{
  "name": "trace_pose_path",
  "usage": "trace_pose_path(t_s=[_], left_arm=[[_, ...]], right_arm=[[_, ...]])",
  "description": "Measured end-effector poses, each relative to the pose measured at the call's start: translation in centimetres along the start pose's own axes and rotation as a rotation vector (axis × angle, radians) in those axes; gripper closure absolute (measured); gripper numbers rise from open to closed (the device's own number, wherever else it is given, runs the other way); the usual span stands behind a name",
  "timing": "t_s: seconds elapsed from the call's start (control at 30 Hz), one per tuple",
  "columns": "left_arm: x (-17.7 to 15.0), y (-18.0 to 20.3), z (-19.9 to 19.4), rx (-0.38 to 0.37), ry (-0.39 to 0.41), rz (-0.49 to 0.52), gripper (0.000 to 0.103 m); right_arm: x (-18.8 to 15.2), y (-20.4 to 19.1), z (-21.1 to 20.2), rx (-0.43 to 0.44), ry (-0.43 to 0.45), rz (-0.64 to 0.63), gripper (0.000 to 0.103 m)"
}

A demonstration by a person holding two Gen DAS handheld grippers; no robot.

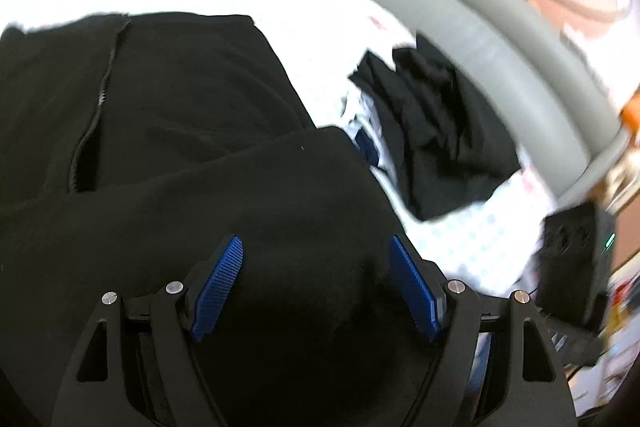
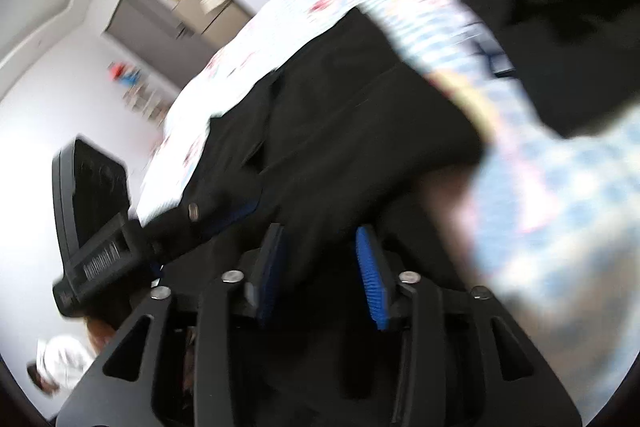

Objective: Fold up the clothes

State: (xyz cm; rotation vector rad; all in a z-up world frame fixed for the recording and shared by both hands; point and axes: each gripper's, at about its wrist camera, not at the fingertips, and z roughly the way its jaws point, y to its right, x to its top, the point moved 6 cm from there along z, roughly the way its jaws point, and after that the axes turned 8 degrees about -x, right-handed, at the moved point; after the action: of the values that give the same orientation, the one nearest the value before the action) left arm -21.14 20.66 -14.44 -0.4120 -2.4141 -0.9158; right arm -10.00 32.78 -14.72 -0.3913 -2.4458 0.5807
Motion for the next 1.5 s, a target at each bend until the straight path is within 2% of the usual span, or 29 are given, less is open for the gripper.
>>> trace_pose_path(t_s=[0.07, 0.2, 0.33, 0.53, 0.63, 0.73, 0.77, 0.83, 0.87, 0.93, 0.97, 1.03, 1.1, 1.17, 1.23, 1.3, 1.33, 1.43, 1.5], left_arm=[[0.0, 0.9, 0.8, 0.049, -0.015, 0.058, 0.026], [0.2, 2.1, 1.9, 0.052, -0.029, 0.077, 0.026], [1.4, 3.0, 3.0, 0.068, -0.032, 0.114, 0.026], [2.8, 4.8, 6.1, 0.073, -0.107, 0.177, 0.026], [2.6, 6.4, 8.3, 0.095, -0.175, 0.250, 0.025], [1.5, 6.1, 11.7, 0.164, -0.303, 0.268, 0.027], [1.4, 5.3, 12.3, 0.168, -0.310, 0.222, 0.031], [1.7, 3.8, 12.3, 0.176, -0.275, 0.138, 0.055], [2.0, 3.2, 12.0, 0.168, -0.250, 0.098, 0.061], [3.2, 2.6, 10.0, 0.106, -0.170, 0.033, 0.080], [3.7, 2.4, 8.7, 0.056, -0.123, -0.008, 0.081], [4.9, 1.7, 5.5, -0.118, 0.005, -0.148, 0.089], [4.9, -0.9, 0.6, -0.346, 0.205, -0.392, 0.089], [2.8, -5.1, -4.3, -0.496, 0.414, -0.657, 0.089], [-0.8, -9.0, -7.0, -0.493, 0.502, -0.828, 0.089], [-4.4, -12.9, -8.6, -0.444, 0.512, -0.929, 0.089], [-6.0, -14.5, -8.9, -0.409, 0.486, -0.960, 0.090], [-9.0, -16.5, -10.1, -0.376, 0.427, -0.987, 0.090], [-9.2, -15.9, -11.1, -0.328, 0.388, -0.911, 0.091]], right_arm=[[0.5, 1.7, -0.5, -0.033, 0.013, 0.044, 0.053], [0.5, 4.2, -0.2, -0.061, -0.011, 0.104, 0.053], [0.0, 4.7, 0.9, -0.061, -0.040, 0.129, 0.052], [0.4, 4.7, 2.2, -0.104, -0.056, 0.128, 0.048], [0.5, 5.1, 2.3, -0.165, -0.042, 0.120, 0.048], [0.4, 5.2, 2.5, -0.197, -0.039, 0.109, 0.048], [0.3, 5.2, 2.5, -0.208, -0.041, 0.111, 0.047], [0.2, 5.2, 2.7, -0.221, -0.042, 0.117, 0.046], [0.1, 5.2, 2.8, -0.220, -0.041, 0.121, 0.045], [0.1, 5.0, 2.8, -0.218, -0.037, 0.122, 0.042], [0.2, 4.8, 2.7, -0.218, -0.035, 0.117, 0.042], [0.6, 4.4, 2.5, -0.206, -0.027, 0.118, 0.042], [1.1, 3.6, 2.1, -0.185, -0.014, 0.123, 0.042], [1.4, 2.5, 1.4, -0.177, 0.009, 0.105, 0.042], [1.5, 1.0, 0.8, -0.168, 0.029, 0.065, 0.039], [1.3, -0.3, 1.0, -0.161, 0.024, 0.026, 0.038], [1.1, -1.0, 1.3, -0.160, 0.017, 0.007, 0.038], [0.2, -3.0, 2.4, -0.132, -0.032, -0.045, 0.038], [-0.9, -4.6, 2.7, -0.119, -0.052, -0.104, 0.038]])
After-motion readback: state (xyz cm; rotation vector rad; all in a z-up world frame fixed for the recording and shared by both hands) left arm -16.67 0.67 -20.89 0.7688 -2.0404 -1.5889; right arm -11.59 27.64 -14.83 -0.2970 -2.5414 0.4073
